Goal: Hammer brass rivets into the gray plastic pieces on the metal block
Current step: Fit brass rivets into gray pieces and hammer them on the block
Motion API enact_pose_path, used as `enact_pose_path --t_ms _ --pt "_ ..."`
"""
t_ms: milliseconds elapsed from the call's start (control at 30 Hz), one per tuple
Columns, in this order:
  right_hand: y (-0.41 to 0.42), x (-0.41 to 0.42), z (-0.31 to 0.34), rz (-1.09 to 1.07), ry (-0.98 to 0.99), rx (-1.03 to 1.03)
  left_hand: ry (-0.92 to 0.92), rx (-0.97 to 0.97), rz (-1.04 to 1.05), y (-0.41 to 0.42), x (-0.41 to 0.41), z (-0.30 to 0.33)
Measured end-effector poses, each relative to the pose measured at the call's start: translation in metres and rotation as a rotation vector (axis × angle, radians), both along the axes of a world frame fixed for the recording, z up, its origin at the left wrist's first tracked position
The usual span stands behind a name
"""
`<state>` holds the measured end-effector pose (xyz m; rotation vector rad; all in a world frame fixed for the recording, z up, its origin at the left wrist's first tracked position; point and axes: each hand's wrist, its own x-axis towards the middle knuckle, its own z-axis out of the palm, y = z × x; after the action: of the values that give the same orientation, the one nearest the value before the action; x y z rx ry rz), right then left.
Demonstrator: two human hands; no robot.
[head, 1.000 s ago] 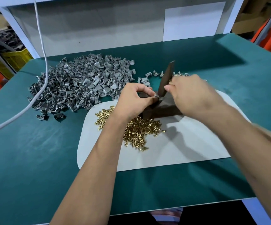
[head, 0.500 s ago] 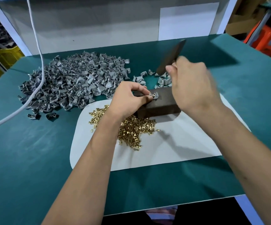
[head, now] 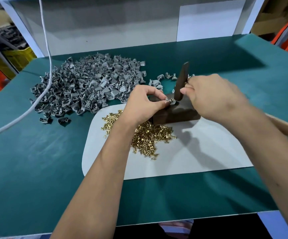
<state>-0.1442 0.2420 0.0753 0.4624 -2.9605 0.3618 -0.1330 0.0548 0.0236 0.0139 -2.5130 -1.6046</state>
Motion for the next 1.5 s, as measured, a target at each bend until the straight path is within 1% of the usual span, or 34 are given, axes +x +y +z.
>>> enact_pose_path --t_ms 33,133,200,300,400,567,667,733,800,867,900,967,1033,1100,1267,1367,1400,1433,1500 --pt "0.003 -0.001 -0.001 -0.027 0.011 -0.021 -0.007 0.003 -0.009 -0.001 0.000 0.000" --pt "0.014 -0.005 -0.009 -0.115 0.068 -0.168 -0.024 0.062 -0.039 -0.002 0.000 -0.001" --pt "0.024 -0.007 -0.013 -0.205 0.115 -0.200 -0.045 0.129 -0.047 -0.001 0.001 0.000" --pt "0.037 -0.010 -0.022 -0.350 0.101 -0.130 -0.086 0.200 -0.042 -0.003 0.003 0.002" --pt "0.046 -0.013 -0.035 -0.429 0.031 -0.052 -0.109 0.228 -0.043 -0.005 0.002 0.003" --pt "0.048 -0.010 -0.044 -0.454 -0.009 -0.041 -0.116 0.249 -0.055 -0.006 0.003 0.004" --pt "0.047 -0.011 -0.048 -0.453 -0.002 -0.044 -0.115 0.251 -0.069 -0.006 0.004 0.005" --pt "0.047 -0.012 -0.048 -0.460 0.035 -0.060 -0.114 0.244 -0.075 -0.006 0.004 0.006" --pt "0.045 -0.014 -0.044 -0.375 0.144 -0.152 -0.114 0.229 -0.078 -0.006 0.004 0.006" --pt "0.038 -0.014 -0.038 -0.117 0.261 -0.262 -0.109 0.222 -0.082 -0.006 0.004 0.006" --pt "0.032 -0.013 -0.035 0.030 0.292 -0.284 -0.108 0.223 -0.083 -0.006 0.005 0.007" --pt "0.018 -0.010 -0.030 0.242 0.279 -0.273 -0.102 0.230 -0.082 -0.005 0.006 0.008" --pt "0.006 -0.009 -0.028 0.345 0.202 -0.208 -0.079 0.245 -0.083 -0.004 0.006 0.008" --pt "-0.002 -0.009 -0.027 0.389 0.176 -0.139 -0.055 0.265 -0.072 -0.005 0.005 0.008" --pt "-0.011 -0.014 -0.024 0.412 0.252 -0.190 -0.015 0.304 -0.036 -0.003 0.004 0.012" --pt "-0.014 -0.022 -0.023 0.408 0.241 -0.164 0.047 0.275 0.092 -0.006 0.001 0.010" --pt "-0.014 -0.027 -0.023 0.388 0.238 -0.164 0.071 0.205 0.169 -0.008 -0.001 0.008" --pt "-0.013 -0.032 -0.022 0.353 0.237 -0.165 0.093 0.082 0.263 -0.012 -0.003 0.006" --pt "-0.015 -0.045 -0.021 0.244 0.244 -0.145 0.114 -0.219 0.488 -0.023 -0.005 0.002"
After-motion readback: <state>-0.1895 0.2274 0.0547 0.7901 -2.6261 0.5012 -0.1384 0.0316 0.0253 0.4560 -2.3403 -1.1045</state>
